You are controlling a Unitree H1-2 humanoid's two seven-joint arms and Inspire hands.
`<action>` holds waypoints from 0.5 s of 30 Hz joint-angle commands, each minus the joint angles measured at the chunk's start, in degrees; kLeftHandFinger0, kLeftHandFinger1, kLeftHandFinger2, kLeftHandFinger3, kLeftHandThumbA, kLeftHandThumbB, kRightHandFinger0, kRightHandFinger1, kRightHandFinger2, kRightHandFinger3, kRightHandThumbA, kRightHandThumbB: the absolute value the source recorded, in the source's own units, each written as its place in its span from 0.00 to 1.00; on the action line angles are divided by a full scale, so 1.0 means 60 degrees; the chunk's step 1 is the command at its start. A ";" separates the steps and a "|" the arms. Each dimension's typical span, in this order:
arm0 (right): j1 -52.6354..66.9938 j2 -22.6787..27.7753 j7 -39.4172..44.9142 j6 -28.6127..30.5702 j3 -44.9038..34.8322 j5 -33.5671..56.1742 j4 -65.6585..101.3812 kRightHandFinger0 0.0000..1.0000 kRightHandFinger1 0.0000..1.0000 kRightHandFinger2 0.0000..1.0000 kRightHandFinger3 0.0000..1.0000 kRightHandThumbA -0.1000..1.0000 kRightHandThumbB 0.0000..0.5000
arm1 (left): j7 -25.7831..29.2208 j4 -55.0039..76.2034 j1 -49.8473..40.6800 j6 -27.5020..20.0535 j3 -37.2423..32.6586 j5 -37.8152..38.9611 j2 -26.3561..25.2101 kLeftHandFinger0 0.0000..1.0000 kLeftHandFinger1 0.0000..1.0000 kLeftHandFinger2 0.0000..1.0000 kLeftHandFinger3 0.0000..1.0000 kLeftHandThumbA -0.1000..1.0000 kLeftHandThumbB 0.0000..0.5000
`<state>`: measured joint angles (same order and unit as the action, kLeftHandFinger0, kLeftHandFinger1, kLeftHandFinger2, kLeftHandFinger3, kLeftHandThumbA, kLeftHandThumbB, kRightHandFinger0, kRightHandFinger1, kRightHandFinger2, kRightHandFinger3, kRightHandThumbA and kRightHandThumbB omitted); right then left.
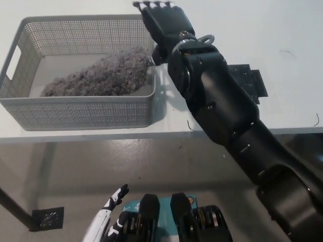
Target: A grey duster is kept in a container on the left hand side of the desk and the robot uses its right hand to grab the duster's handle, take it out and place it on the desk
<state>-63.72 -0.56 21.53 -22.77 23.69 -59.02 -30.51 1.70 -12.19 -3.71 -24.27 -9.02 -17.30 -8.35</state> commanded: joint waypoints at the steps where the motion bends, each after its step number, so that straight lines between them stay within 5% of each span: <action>1: -0.0088 0.0329 -0.0067 -0.0177 0.0011 0.0375 -0.0220 1.00 1.00 1.00 1.00 0.93 1.00 | -0.0093 0.0273 0.0046 -0.0324 0.0013 0.0131 -0.0129 1.00 1.00 1.00 1.00 1.00 0.20; 15: -0.0412 0.0724 0.0341 -0.0327 0.0232 0.0675 -0.0843 1.00 1.00 1.00 1.00 0.83 1.00 | -0.0086 0.0223 0.0084 -0.0316 0.0036 0.0137 -0.0157 1.00 1.00 1.00 1.00 1.00 0.22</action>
<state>-61.92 4.56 23.77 -24.24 24.59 -57.00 -34.21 1.56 -12.19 -3.60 -24.25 -9.00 -17.01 -8.46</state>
